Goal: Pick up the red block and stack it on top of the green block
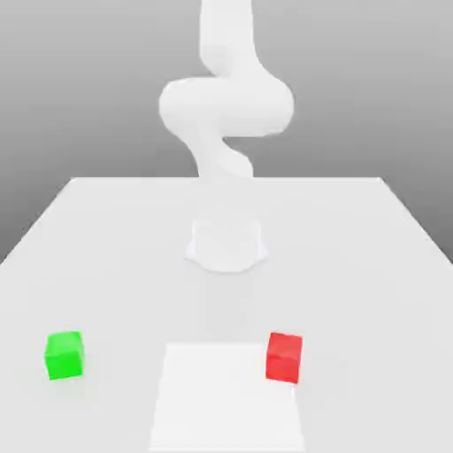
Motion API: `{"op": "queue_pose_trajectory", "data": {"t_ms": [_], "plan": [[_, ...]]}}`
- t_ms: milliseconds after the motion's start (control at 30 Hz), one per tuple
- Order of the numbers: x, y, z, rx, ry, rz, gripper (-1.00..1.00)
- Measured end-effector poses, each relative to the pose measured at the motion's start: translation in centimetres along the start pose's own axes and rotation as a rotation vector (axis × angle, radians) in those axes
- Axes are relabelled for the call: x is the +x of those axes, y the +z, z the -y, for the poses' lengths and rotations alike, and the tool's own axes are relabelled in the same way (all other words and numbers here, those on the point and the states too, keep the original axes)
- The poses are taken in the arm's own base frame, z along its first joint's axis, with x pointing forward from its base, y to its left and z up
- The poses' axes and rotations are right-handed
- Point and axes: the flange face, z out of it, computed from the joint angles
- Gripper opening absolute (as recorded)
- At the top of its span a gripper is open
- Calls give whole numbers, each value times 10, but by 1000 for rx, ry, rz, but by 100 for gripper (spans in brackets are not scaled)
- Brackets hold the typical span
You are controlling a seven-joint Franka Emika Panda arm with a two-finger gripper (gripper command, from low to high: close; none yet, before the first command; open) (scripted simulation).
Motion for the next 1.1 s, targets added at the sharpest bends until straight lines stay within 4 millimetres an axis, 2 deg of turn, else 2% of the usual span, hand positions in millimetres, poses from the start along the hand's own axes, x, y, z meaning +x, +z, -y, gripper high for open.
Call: {"op": "queue_pose_trajectory", "data": {"t_ms": [133, 267, 400, 500, 600, 700, 767, 1067, 1100], "plan": [[-28, 95, -12, -23, -199, 159, 0], [-75, 176, -27, -43, -401, 303, 0], [-135, 242, -49, -61, -611, 441, 0], [-182, 280, -72, -74, -773, 540, 0], [-228, 308, -100, -87, -939, 635, 0], [-272, 327, -131, -100, -1110, 726, 0], [-284, 335, -141, -102, -1157, 748, 0], [-311, 376, -168, -104, -1170, 754, 0], [-315, 380, -172, -105, -1168, 756, -100]]}}
